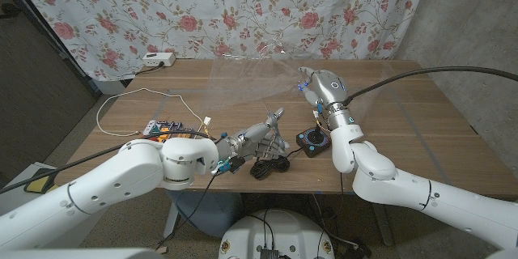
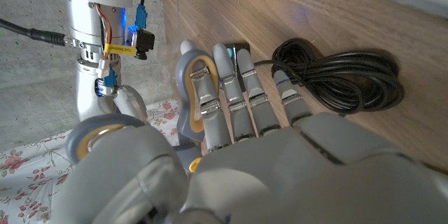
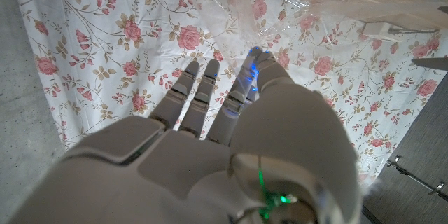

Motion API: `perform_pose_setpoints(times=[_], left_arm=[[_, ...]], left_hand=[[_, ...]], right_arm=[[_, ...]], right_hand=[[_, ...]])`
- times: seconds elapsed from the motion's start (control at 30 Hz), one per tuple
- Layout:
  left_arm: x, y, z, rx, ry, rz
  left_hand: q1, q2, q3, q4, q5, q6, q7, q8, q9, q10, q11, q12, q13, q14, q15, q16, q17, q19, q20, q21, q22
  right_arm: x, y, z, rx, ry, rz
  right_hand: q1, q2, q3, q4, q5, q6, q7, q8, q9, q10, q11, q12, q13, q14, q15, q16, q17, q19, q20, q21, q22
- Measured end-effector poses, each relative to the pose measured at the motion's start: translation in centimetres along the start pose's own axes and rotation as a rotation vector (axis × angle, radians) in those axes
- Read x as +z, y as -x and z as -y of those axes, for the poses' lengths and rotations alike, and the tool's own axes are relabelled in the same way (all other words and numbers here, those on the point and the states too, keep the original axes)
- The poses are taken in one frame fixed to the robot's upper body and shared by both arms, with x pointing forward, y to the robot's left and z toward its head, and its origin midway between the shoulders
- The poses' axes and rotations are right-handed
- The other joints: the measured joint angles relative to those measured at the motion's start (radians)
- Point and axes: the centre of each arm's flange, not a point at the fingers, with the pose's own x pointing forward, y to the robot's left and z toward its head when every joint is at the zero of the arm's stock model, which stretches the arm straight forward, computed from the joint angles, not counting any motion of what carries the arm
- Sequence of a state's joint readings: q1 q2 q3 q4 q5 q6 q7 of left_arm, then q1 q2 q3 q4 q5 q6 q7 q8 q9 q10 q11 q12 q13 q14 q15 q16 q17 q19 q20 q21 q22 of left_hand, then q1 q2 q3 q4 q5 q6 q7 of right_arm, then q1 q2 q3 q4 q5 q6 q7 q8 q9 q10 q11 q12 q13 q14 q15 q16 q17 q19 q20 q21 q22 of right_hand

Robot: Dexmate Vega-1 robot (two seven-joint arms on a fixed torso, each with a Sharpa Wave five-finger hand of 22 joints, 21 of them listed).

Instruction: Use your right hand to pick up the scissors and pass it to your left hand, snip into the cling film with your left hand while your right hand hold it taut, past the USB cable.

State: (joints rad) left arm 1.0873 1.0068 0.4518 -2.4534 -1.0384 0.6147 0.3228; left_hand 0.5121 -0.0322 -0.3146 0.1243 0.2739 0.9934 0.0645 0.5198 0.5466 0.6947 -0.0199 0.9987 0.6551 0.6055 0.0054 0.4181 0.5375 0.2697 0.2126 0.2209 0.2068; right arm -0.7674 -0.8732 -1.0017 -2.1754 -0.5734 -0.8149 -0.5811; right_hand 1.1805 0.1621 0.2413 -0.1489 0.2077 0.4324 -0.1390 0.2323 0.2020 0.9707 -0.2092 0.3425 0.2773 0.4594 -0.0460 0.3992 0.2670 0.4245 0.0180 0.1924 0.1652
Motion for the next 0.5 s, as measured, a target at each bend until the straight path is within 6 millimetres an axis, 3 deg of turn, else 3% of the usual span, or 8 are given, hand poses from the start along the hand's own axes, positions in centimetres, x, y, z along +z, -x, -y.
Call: perform_pose_setpoints(times=[0.5], left_arm=[[-0.06,0.01,0.09,-0.002,0.0,-0.001]], left_hand=[[0.005,0.005,0.0,0.0,0.0,0.0,0.0,-0.007,0.001,0.0,0.0,0.004,0.001,0.0,0.0,0.0,0.0,0.0,0.0,0.0,0.0]], right_arm=[[-0.05,-0.02,-0.09,0.002,0.001,-0.001]], right_hand=[[0.0,0.0,0.0,0.0,0.0,0.0,0.0,0.0,0.0,0.0,0.0,0.0,-0.001,0.0,0.0,0.002,0.0,0.0,0.0,0.0,0.0]])
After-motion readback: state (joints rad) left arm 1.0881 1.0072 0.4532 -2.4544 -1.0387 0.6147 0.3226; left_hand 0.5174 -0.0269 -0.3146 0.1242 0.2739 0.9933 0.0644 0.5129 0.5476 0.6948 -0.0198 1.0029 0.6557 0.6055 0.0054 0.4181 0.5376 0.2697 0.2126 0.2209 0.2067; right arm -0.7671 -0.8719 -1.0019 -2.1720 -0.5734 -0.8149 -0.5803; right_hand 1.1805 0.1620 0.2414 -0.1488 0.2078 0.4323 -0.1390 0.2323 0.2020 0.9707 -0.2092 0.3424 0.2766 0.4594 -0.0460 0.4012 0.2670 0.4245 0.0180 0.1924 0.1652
